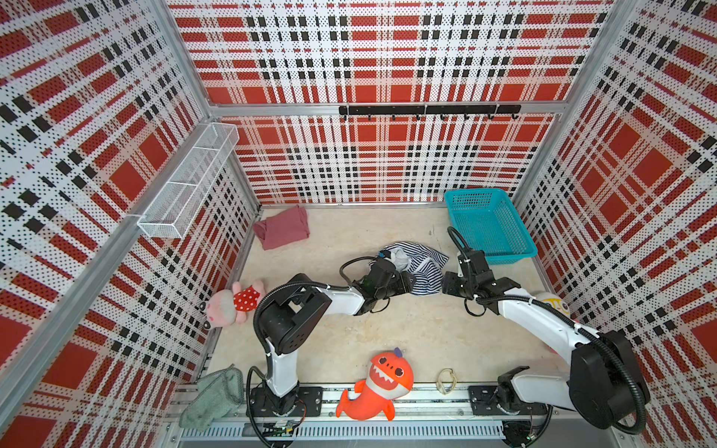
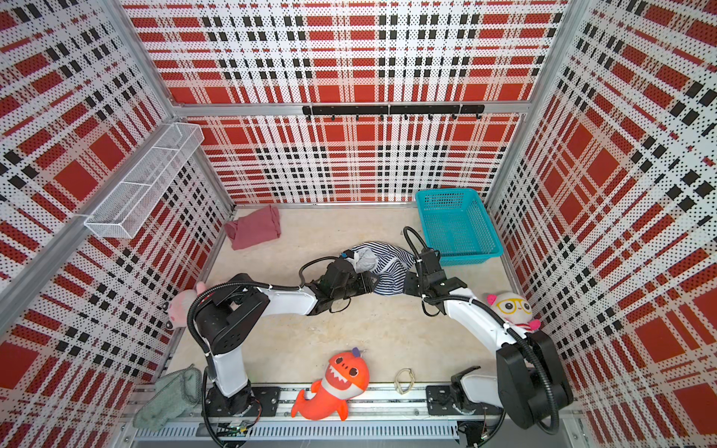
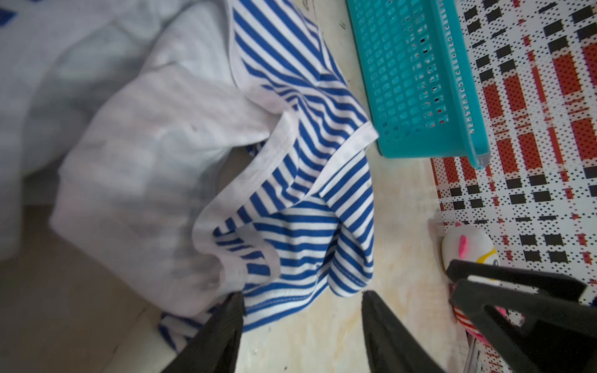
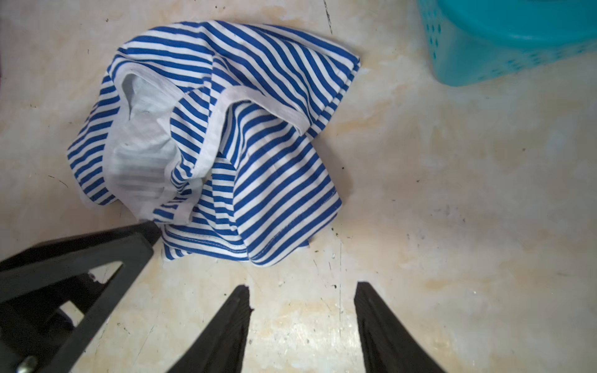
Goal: Fold and stack tank tops
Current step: Smooth out the tank top at the center of the table.
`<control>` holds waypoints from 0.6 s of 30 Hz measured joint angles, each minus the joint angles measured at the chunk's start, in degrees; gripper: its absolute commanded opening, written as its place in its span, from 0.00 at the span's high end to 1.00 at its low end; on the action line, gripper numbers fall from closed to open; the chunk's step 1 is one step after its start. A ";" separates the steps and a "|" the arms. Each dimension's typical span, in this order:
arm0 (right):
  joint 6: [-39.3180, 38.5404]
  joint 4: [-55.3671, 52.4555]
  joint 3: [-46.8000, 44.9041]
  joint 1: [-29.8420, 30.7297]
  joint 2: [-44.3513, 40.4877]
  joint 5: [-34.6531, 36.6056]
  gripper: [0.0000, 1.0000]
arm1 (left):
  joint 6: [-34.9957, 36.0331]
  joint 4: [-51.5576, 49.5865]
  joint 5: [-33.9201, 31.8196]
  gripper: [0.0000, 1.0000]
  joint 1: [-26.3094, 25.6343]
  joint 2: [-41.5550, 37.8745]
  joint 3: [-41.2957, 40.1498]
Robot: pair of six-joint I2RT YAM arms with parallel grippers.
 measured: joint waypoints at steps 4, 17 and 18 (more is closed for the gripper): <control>0.61 0.28 -1.20 0.00 -0.42 -0.48 0.44 | 1.22 -0.04 -0.33 0.45 0.39 1.60 1.86; 3.21 5.07 -3.50 0.39 0.44 -5.66 0.40 | 2.82 -1.57 -0.52 0.92 1.11 5.40 3.56; 3.52 5.64 -3.50 0.66 1.07 -5.90 0.40 | 2.97 -1.75 -0.61 0.94 1.27 5.38 3.56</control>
